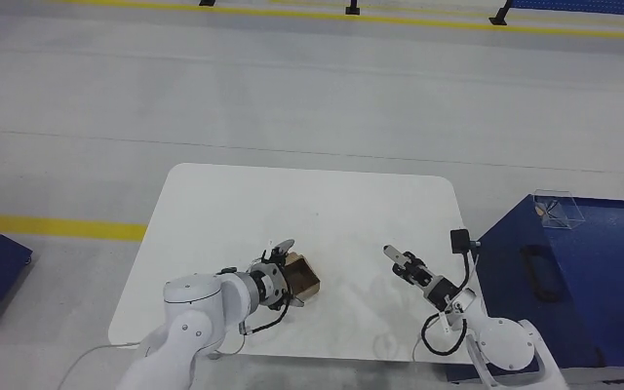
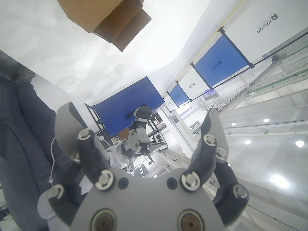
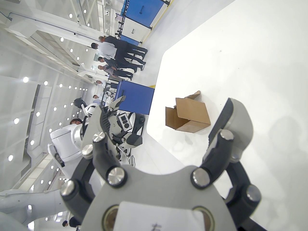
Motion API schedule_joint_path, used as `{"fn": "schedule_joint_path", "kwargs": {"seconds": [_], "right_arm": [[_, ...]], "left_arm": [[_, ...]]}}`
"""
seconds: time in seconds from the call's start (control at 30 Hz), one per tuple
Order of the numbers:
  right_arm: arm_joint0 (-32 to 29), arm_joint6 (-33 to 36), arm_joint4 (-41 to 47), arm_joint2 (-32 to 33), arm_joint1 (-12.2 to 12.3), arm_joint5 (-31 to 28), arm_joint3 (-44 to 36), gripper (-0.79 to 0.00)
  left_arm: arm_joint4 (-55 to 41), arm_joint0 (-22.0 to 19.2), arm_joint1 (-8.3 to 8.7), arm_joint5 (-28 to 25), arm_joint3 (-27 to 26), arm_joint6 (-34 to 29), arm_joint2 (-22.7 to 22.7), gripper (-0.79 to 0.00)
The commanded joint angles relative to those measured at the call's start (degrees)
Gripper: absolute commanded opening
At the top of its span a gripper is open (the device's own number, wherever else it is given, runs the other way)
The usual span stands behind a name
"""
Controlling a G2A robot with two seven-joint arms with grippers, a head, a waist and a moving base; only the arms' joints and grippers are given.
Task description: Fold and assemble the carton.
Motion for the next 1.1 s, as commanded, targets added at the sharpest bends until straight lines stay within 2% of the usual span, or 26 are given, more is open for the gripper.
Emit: {"fn": "schedule_joint_path", "kwargs": {"seconds": [0.0, 0.07, 0.13, 0.2, 0.37, 0.47, 0.57, 0.67, 0.87, 0.93, 1.07], "right_arm": [[2.67, -4.84, -11.75, -4.47, -0.22, 7.82, -1.29, 0.0], [4.59, -3.5, -19.29, -8.54, -0.31, 11.78, -1.38, 0.0], [7.03, -2.89, -25.09, -12.74, -0.61, 15.02, -1.01, 0.0], [9.45, -2.58, -30.23, -16.68, -0.97, 16.8, 0.07, 0.0], [15.08, -1.31, -37.21, -24.53, -2.22, 20.56, 4.55, 0.0], [18.29, -0.06, -37.4, -27.97, -3.19, 22.14, 8.14, 0.0], [21.46, 1.0, -38.51, -31.27, -4.16, 23.42, 12.12, 0.0], [24.03, 1.04, -39.34, -34.18, -5.2, 24.74, 15.41, 0.0], [26.34, 1.01, -39.73, -38.62, -6.89, 24.83, 19.03, 0.0], [26.79, 1.14, -39.61, -39.65, -7.4, 25.16, 20.14, 0.0], [27.64, 0.58, -40.14, -41.37, -8.33, 25.7, 22.29, 0.0]], "left_arm": [[10.13, -0.22, 1.15, 4.5, -3.49, 0.7, -0.07, 0.0], [21.12, -0.22, 3.28, 4.5, -4.69, 1.16, 4.68, 0.0], [32.07, -1.29, 6.09, 4.5, -2.15, 0.59, 11.66, 0.0], [39.21, -2.98, 8.71, 4.5, 1.62, -0.78, 16.33, 0.0], [40.54, -9.75, 13.87, 4.5, 10.23, -12.09, 25.65, 0.0], [40.11, -15.67, 15.96, 4.5, 14.07, -15.35, 32.3, 0.0], [36.68, -21.41, 17.14, 4.5, 14.13, -17.81, 37.91, 0.0], [32.44, -26.24, 17.91, 4.5, 15.59, -16.3, 42.47, 0.0], [22.67, -35.3, 17.64, 4.5, 15.58, -11.61, 53.28, 0.0], [19.37, -36.59, 17.15, 4.5, 15.76, -9.59, 54.1, 0.0], [17.56, -36.04, 15.85, 4.5, 15.57, -7.17, 54.1, 0.0]]}}
